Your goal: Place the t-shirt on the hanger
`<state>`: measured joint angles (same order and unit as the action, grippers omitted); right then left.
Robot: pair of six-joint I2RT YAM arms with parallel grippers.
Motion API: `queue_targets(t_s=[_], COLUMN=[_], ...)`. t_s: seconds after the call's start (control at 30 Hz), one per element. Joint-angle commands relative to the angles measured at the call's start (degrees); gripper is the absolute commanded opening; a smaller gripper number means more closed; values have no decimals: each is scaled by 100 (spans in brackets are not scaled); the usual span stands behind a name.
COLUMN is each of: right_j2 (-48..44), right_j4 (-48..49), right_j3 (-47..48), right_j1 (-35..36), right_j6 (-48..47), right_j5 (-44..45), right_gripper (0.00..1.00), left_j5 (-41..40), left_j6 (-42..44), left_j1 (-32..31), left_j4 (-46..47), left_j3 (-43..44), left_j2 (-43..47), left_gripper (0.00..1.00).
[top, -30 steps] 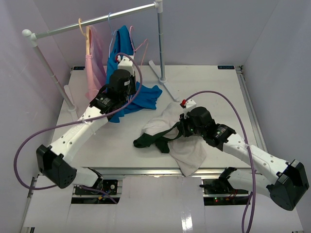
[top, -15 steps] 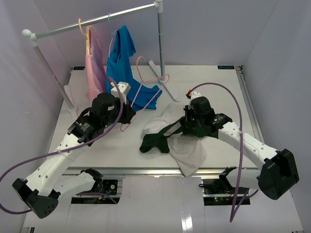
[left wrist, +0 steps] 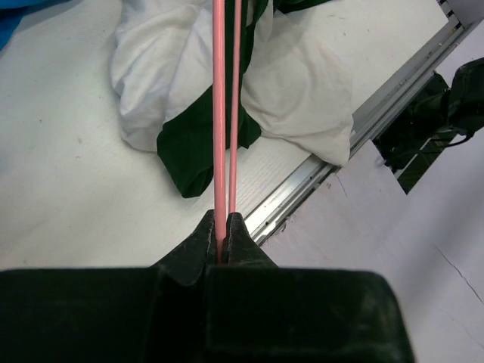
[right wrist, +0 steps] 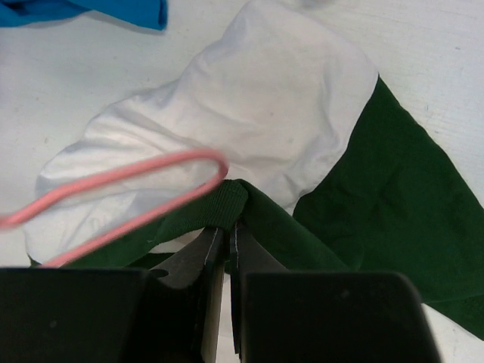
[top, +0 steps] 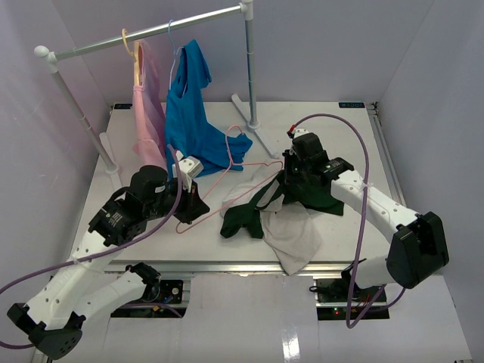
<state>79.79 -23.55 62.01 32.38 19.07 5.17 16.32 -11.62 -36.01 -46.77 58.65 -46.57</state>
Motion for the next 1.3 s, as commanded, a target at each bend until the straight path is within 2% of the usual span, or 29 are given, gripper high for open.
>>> queue_targets(t_s=[0.0,0.13,0.27,0.37,0.5,0.8,0.97,1.13,1.2,1.27], right_j2=[11,70,133,142,169,116,70,-112,-200,-281], right_j4=[-45,-54,-91,-106,-141,-177,-177,-184,-199,-274], right_j3=[266,327,403,443,513,584,515,379,347,400], right_j1=[-145,-245,-376,-433,-461,-469,-478,-469,-469,-469], right_j6=[53,53,18,9,8,-9,-55,-179,-229,-343], right_j5=[-122,-240,-301,-331,-410,-455,-455,-795,-920,-1053], right_gripper=[8,8,8,8,8,8,8,8,8,8], left_j5=[74,321,110,334,247,289,-312,-509,-441,9], left_j6=[40,79,11,11,2,9,-72,56,129,284], left_j1=[-20,-20,-20,-20,-20,-20,-20,-20,-20,-20], left_j4=[-279,-433,-668,-718,-781,-410,-229,-142,-95,187], left_j3=[183,379,371,365,401,331,438,494,489,367], left_j2=[359,403,455,543,414,-29,-240,-499,-607,-616], left_gripper=[0,0,0,0,0,0,0,0,0,0])
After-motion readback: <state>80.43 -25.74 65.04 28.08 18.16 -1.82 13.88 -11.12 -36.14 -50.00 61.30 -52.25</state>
